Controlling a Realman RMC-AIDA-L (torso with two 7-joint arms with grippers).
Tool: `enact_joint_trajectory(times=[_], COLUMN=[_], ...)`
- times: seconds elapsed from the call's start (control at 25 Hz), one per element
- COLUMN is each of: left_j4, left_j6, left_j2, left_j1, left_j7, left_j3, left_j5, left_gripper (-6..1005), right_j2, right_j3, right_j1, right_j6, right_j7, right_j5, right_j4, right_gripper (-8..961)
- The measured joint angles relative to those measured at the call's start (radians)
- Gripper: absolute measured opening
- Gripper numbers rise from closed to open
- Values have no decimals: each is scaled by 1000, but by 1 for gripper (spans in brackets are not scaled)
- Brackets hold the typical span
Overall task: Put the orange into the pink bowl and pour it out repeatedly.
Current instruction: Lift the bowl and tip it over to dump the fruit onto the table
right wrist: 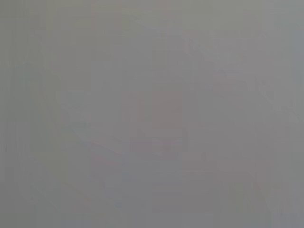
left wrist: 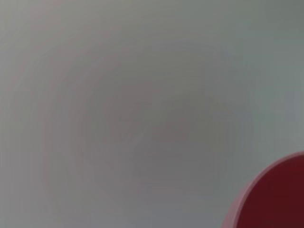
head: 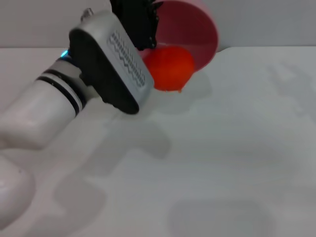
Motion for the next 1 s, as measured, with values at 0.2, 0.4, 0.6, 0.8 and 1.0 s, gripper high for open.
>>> enact_joint_trajectory(times=[0.2,0.4,0.6,0.8,1.0], left_j4=[-26,-12,80,124,-19], left_j6=[-65,-15,275,850,1258], left_j2=[0,-1,3,4,7], left_j1=[0,-16,-86,-288,-499], left_j7=[27,-10,-79,-162,-203], left_j3=[24,21,-61,-336,-600], left_j5=[-5,-46,-182,-363,-364], left_gripper=[44,44,44,44,44], right_j2=[0,1,1,-1,-7], right_j3=[0,1,1,-2,-7], right_j1=[5,12,21,38,45], right_j6=[-19,-30,-31,-28,-21], right_j7=[2,3,2,4,47], right_j5=[1,2,2,2,-77], right_j4=[9,20,33,53,36], right_gripper=[445,444,444,445,445])
